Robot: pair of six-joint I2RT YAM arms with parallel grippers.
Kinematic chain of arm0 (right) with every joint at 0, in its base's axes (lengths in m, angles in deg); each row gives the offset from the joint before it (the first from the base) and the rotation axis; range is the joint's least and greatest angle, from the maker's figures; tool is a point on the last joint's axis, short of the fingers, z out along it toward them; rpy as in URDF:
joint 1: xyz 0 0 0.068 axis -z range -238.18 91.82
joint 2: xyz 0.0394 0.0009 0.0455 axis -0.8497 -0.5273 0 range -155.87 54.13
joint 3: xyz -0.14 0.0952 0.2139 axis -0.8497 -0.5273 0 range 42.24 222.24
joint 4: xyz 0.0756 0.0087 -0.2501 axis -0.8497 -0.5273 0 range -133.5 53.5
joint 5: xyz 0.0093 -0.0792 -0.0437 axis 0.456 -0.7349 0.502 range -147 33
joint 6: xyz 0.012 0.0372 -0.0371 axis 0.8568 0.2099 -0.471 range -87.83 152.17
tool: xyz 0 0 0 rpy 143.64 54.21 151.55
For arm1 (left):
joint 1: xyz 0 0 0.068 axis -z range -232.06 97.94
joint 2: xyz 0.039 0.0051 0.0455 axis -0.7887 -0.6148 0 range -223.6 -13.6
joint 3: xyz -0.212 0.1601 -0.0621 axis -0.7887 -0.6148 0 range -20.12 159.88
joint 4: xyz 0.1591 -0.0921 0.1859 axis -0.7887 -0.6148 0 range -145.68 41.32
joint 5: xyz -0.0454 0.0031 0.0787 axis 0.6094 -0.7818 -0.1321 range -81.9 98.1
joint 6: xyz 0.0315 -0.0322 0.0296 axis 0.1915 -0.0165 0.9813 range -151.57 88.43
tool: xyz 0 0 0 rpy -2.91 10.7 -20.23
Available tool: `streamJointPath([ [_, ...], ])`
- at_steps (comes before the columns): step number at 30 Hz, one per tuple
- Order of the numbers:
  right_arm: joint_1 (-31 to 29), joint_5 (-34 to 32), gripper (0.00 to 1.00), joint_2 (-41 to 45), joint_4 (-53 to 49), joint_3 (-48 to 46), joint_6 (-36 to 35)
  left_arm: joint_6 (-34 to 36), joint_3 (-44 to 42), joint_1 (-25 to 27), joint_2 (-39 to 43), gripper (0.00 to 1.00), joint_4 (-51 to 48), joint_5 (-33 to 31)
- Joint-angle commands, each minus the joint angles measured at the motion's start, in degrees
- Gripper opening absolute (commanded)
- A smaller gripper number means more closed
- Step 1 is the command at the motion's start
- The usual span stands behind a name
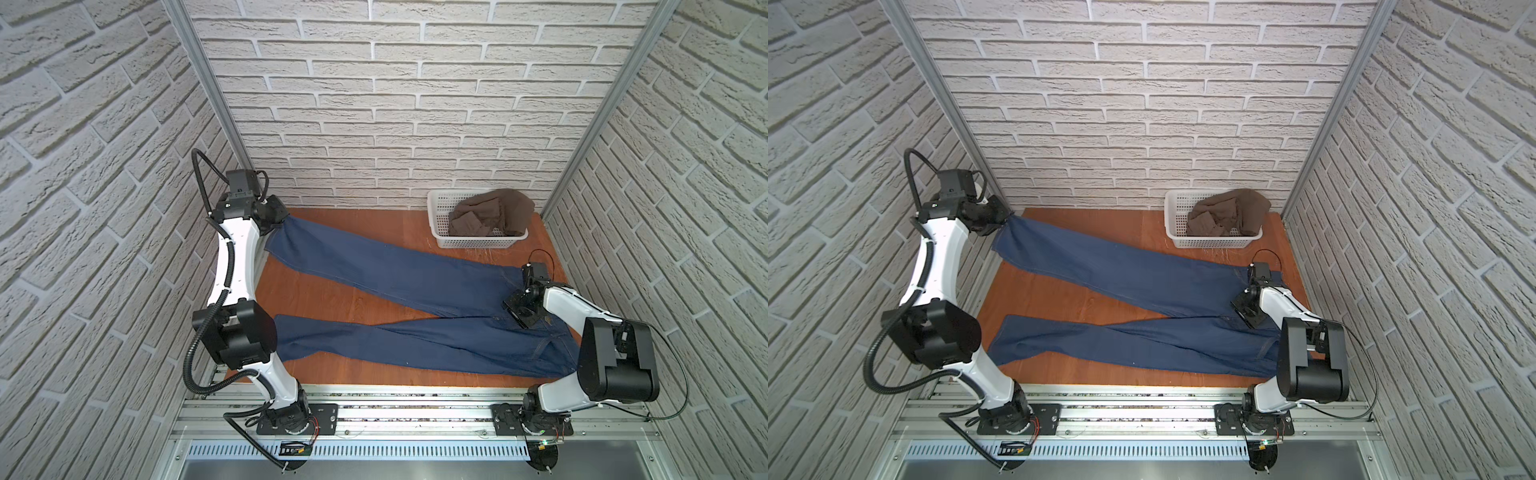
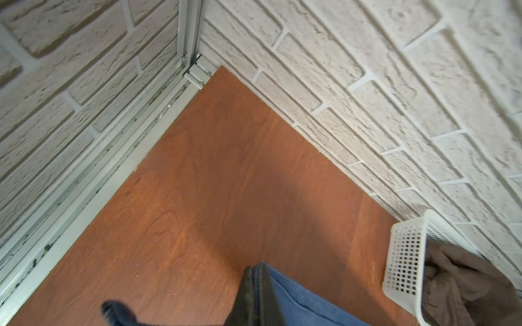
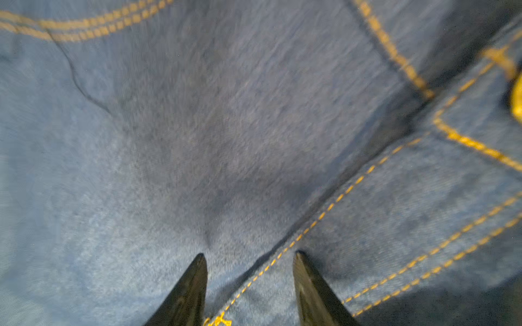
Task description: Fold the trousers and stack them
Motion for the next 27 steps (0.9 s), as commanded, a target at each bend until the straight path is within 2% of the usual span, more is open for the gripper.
streamJointPath([
  [1, -0.53, 0.64, 0.52, -0.44, 0.04, 2.16, -2.01, 0.03, -1.52, -0.68, -1.24, 0.00, -0.12, -0.15],
  [8, -0.54, -0.11, 0.52, 0.35, -0.70, 6.83, -5.69, 0.52, 2.53, -3.67, -5.23, 0.00, -1.84, -1.61],
  [14, 0.91, -3.47, 0.53, -1.41, -1.74, 15.31, -6.72, 0.57, 3.29, -4.12, -8.22, 0.00, -2.24, -1.96],
  [17, 2.76, -5.44, 0.55, -4.31, -1.26, 19.01, -6.39, 0.03, 1.55, -4.38, -8.04, 0.00, -1.15, -2.07],
  [22, 6.41, -4.37, 0.56, -12.36, 0.19, 24.62, -7.67, -0.42, -0.99, -4.38, -7.53, 0.00, 0.19, -1.11],
  [27, 10.43, -3.02, 0.56, -16.46, 3.61, 26.28, -9.42, -0.71, -3.91, -4.38, -6.24, 0.00, 1.46, -0.76],
])
